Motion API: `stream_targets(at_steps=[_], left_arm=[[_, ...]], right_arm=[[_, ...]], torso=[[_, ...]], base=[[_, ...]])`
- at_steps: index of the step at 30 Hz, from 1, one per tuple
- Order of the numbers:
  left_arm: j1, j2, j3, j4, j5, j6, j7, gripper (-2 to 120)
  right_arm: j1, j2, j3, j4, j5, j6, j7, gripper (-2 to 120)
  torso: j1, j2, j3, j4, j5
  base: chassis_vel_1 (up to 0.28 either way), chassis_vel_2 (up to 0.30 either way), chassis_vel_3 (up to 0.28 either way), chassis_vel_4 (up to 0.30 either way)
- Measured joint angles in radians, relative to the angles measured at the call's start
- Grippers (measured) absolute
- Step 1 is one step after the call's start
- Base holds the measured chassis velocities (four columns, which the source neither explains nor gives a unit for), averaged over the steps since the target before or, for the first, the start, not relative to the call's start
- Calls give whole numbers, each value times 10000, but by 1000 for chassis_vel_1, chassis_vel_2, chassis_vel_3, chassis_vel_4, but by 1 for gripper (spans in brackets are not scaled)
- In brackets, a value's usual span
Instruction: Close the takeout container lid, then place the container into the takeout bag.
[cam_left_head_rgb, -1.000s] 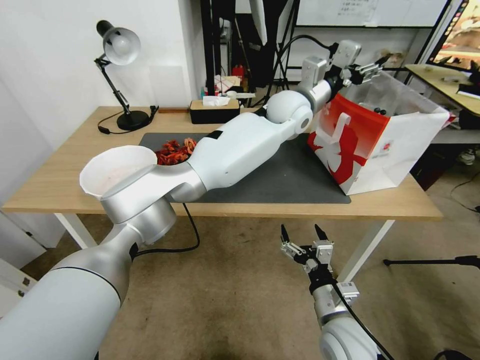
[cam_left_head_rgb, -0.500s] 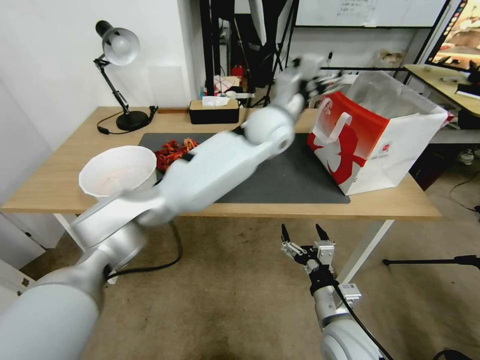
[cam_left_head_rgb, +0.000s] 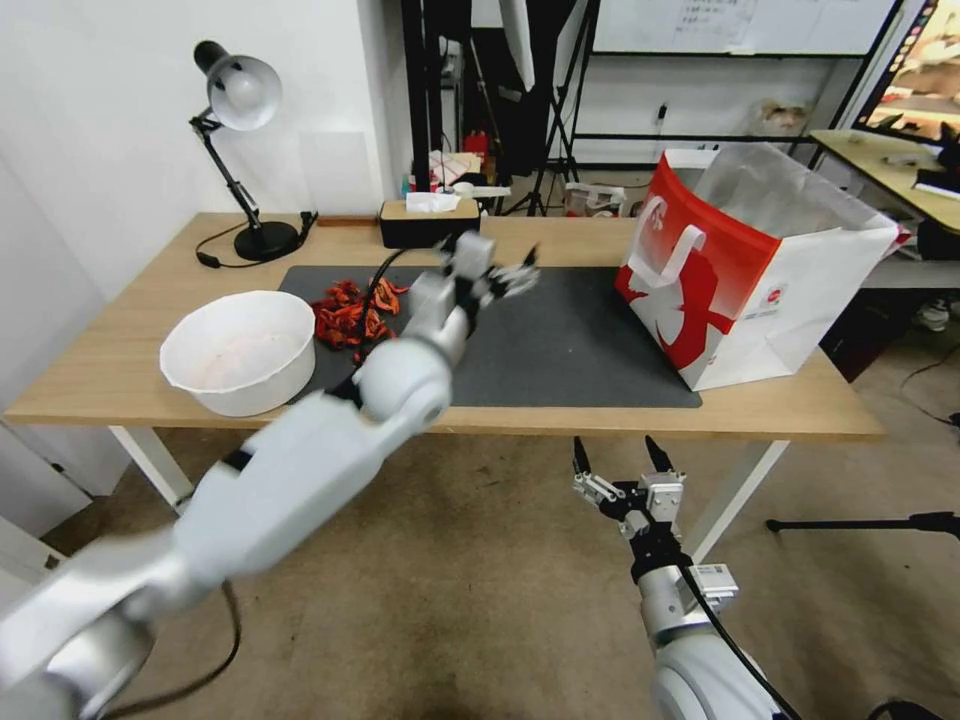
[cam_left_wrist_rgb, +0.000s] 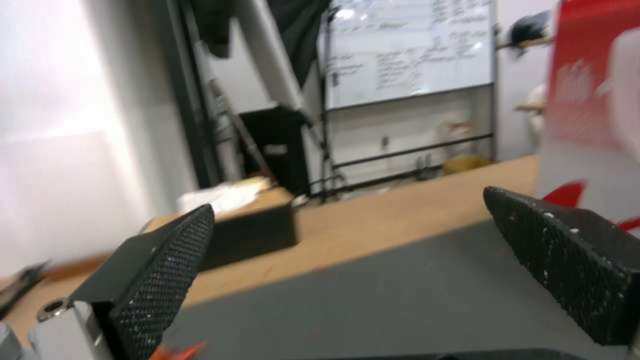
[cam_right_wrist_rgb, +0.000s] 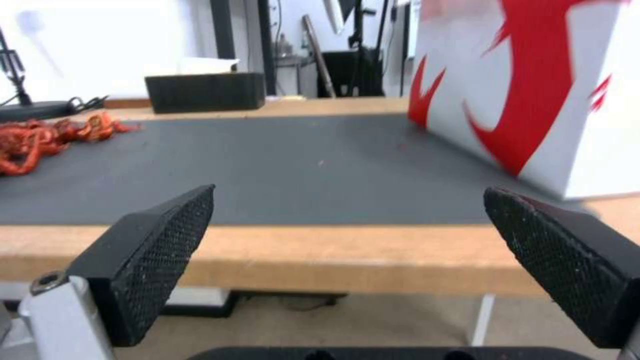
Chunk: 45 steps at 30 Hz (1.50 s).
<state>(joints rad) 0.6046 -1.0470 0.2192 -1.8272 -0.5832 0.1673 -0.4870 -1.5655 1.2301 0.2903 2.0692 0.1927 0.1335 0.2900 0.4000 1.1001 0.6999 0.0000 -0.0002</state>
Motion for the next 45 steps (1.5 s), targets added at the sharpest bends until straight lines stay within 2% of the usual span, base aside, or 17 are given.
stream_targets(at_steps=[8, 10, 11, 13, 14, 16, 17, 19, 20, 22, 32, 39, 45], left_arm=[[2469, 429, -1425, -1068, 1204, -151, 35, 100], [3322, 459, -1985, -1397, 1487, -280, 126, 100], [3322, 459, -1985, -1397, 1487, -280, 126, 100], [4321, 368, -2649, -1702, 1826, -489, 196, 100], [4321, 368, -2649, -1702, 1826, -489, 196, 100], [5618, 149, -3377, -1968, 2284, -871, 300, 100], [5618, 149, -3377, -1968, 2284, -871, 300, 100], [6778, -162, -3850, -2024, 2711, -1692, 417, 100], [6778, -162, -3850, -2024, 2711, -1692, 417, 100], [7532, -389, -4164, -2023, 2927, -2322, 583, 100], [9265, -1288, -4700, -2154, 3449, -3425, 910, 100], [9834, -1456, -4829, -2038, 3662, -3927, 1119, 100], [9859, -1458, -4836, -2002, 3666, -3954, 1149, 100]], right_arm=[[14, -23, 68, 178, -569, 110, 222, 100], [18, -39, 82, 214, -613, 114, 224, 100], [18, -39, 82, 214, -613, 114, 224, 100], [-6, -57, 120, 245, -618, 128, 222, 100], [-6, -57, 120, 245, -618, 128, 222, 100], [-28, -70, 156, 248, -636, 170, 214, 100], [-28, -70, 156, 248, -636, 170, 214, 100], [-37, -76, 163, 249, -644, 191, 206, 100], [-37, -76, 163, 249, -644, 191, 206, 100], [-31, -89, 164, 250, -644, 193, 199, 100], [-93, -120, 216, 278, -375, 246, 128, 100], [-151, -161, 321, 111, -75, 355, 40, 100], [-182, -158, 324, 81, 0, 342, 37, 100]], torso=[[0, -1, -1, 0, 2], [-1, -1, -1, 1, 2], [-1, -1, -1, 1, 2], [-1, -2, 0, -3, 0], [-1, -2, 0, -3, 0], [-1, -1, 0, 5, 0], [-1, -1, 0, 5, 0], [-2, -1, 0, 3, 2], [-2, -1, 0, 3, 2], [-2, -1, 0, 2, 5], [-1, -1, 0, 0, 3], [0, 0, 0, 0, 2], [0, -1, 1, -1, 3]], base=[[0, 0, 0, 0], [0, 0, 0, 0], [0, 0, 0, 0], [0, 0, 0, 0], [0, 0, 0, 0], [0, 0, 0, 0], [0, 0, 0, 0], [0, 0, 0, 0], [0, 0, 0, 0], [0, 0, 0, 0], [0, 0, 0, 0], [0, 0, 0, 0], [0, 0, 0, 0]])
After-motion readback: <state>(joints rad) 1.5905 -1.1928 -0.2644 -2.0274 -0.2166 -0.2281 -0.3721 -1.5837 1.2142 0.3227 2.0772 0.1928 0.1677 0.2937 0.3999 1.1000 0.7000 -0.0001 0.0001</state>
